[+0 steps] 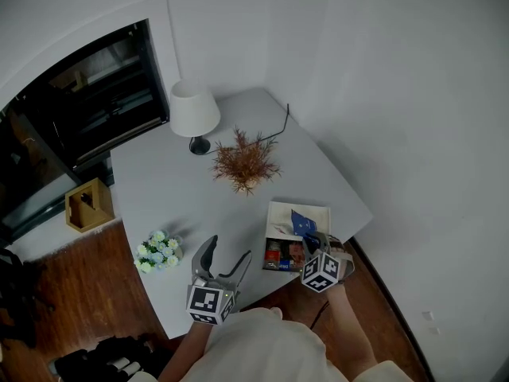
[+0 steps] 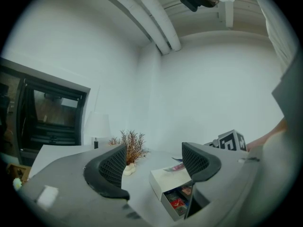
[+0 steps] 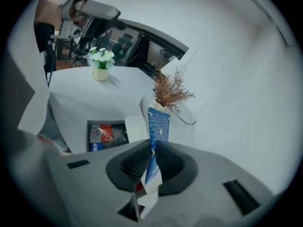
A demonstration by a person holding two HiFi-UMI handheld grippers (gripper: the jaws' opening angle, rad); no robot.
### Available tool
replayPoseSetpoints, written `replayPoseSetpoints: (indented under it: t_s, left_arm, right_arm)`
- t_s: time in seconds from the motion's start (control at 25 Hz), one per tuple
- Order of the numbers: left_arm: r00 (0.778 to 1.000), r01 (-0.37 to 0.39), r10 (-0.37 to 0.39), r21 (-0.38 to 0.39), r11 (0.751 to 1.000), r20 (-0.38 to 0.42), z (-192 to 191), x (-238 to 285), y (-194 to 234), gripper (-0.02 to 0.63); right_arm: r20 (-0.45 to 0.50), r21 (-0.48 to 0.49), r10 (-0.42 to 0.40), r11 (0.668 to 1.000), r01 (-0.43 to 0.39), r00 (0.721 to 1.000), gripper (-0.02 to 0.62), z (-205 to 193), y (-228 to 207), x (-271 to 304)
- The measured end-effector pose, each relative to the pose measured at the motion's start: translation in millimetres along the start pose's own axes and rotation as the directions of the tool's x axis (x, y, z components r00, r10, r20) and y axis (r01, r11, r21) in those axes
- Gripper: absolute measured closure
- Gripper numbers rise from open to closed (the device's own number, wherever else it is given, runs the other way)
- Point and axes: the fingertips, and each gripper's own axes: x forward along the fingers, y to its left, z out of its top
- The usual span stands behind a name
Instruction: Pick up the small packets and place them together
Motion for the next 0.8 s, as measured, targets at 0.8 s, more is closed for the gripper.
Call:
replayPoseSetpoints:
  t_s: [0.8]
  left_arm:
    - [1.0, -0.028, 0.028, -0.004, 1.0, -0.012, -6.2, -10.1, 9.3, 0.25]
  right_arm:
    - [-0.265, -0.102, 0.079, 0.989, -0.11, 0.961, 0.516, -28.5, 49.5, 86.9]
